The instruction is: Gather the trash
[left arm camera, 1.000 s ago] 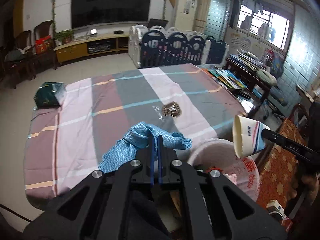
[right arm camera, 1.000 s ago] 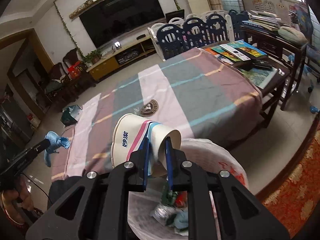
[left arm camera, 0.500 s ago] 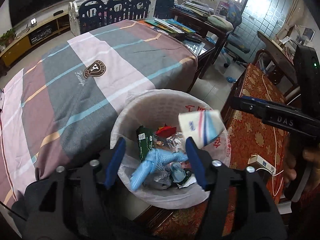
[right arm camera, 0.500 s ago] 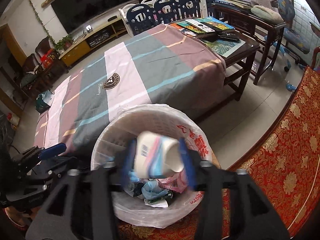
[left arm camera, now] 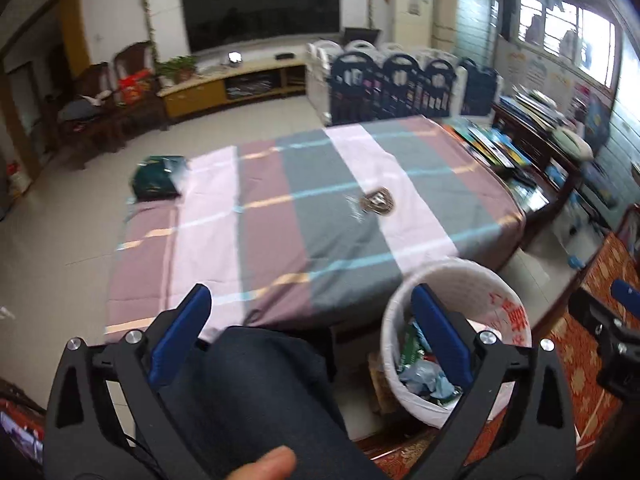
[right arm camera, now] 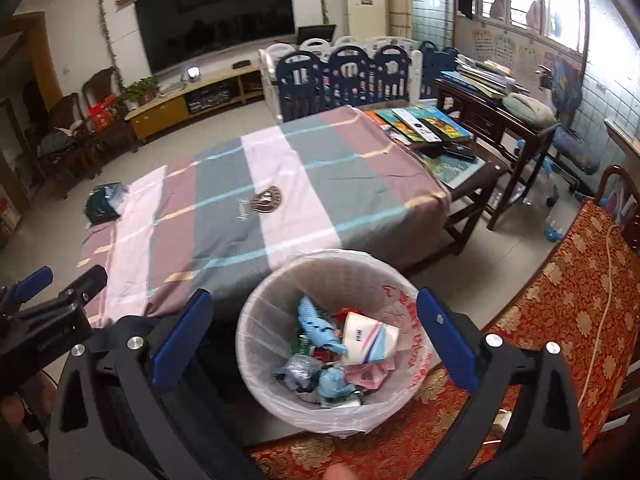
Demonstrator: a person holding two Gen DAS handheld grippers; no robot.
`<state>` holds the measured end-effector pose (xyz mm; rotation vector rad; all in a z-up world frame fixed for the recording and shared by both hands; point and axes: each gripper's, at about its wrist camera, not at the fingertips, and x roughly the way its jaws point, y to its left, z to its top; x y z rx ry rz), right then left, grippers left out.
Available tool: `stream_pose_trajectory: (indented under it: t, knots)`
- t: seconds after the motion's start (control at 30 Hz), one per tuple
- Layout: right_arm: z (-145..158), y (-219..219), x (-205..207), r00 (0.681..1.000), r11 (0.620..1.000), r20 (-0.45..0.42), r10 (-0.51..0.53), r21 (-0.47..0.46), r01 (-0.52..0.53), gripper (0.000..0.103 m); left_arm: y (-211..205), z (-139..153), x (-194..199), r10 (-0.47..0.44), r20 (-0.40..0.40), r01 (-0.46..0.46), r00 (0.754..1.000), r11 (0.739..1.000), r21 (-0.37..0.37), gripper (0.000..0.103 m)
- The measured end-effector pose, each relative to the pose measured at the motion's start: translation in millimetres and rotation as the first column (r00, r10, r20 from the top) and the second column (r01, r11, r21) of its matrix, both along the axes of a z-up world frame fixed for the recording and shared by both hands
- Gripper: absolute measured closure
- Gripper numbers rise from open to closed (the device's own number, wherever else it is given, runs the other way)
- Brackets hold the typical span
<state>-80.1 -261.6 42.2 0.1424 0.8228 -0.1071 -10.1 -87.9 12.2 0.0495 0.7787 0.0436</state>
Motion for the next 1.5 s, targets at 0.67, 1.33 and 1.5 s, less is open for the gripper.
stream_pose_trajectory:
  t: [0.67,1.33,1.5]
  knots:
    - [8.6,16.8,-8.5,1.000,0.999,0.027,0.016,-0.048,-0.014,0.004,20.8,38.3,-35.8,0.043,0.105,-0.041,0.994,0.999,-0.018,0.003]
    - [8.4,18.3,-7.3,0.999,0.998,0.026,0.019,-0.053,-0.018,0.004,20.4,38.3,-36.3,0.053,0.108,-0.050,0.993,0.998,-0.025,0.003]
    - [6.9,18.1,-6.1,1.000,0.998,0.022,0.020,-0.052,-0.019,0.004,20.3,38.0,-36.8,0.052,0.107,-0.049,0.993,0.998,-0.025,0.003]
